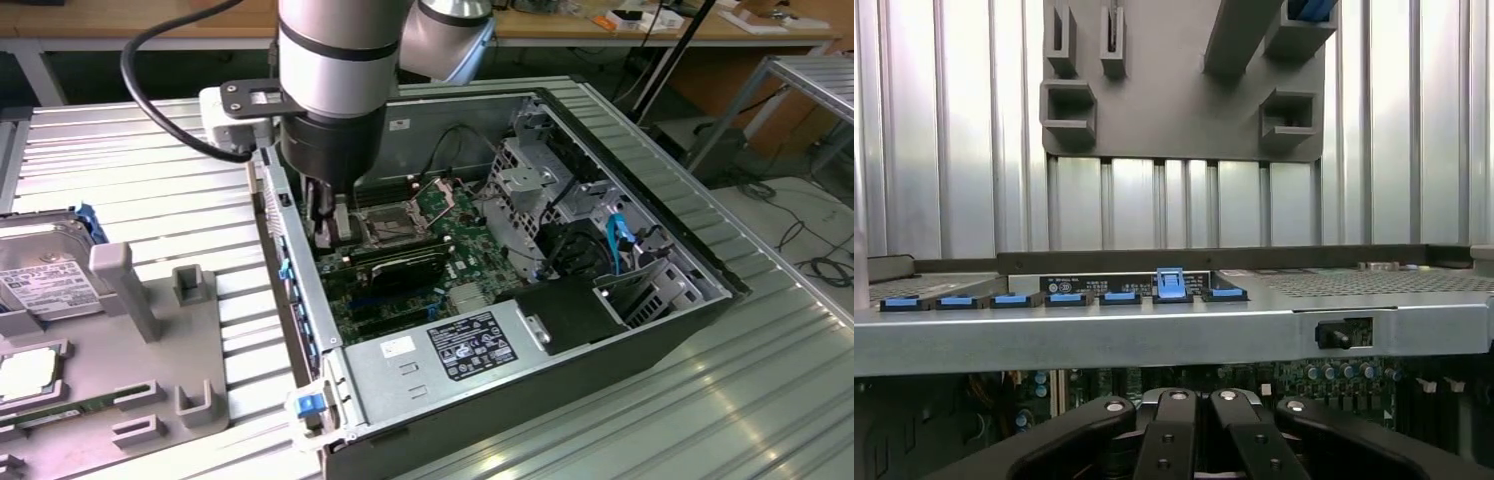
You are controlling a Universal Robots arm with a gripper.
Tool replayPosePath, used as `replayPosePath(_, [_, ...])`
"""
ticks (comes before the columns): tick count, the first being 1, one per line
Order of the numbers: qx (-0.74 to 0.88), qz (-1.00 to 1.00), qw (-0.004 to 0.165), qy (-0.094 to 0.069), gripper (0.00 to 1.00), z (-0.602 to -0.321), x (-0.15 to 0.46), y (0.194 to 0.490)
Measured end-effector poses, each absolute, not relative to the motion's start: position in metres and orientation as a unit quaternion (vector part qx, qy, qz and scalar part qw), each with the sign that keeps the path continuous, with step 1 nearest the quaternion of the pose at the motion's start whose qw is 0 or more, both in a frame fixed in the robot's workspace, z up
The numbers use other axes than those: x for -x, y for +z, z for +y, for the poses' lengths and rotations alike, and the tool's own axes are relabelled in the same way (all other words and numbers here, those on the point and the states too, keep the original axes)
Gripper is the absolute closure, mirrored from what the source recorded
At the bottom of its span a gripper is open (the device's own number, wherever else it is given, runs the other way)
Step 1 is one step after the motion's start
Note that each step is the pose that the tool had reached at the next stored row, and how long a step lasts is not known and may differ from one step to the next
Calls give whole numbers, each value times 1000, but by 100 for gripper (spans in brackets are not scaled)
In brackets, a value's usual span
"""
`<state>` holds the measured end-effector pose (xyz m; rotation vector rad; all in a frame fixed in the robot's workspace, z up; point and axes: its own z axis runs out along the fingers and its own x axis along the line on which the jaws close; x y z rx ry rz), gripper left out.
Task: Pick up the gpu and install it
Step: 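Press down on the gpu until it lock into place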
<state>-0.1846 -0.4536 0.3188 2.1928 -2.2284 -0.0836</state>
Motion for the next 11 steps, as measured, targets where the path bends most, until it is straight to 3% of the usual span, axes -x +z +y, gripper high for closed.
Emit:
replayPosePath(4, [-701,-712,7,-27,89,-456,185,319])
replayPosePath(8, [-701,-713,29,-23,89,-457,185,319])
replayPosePath(11, [-701,-713,29,-24,89,-457,185,319])
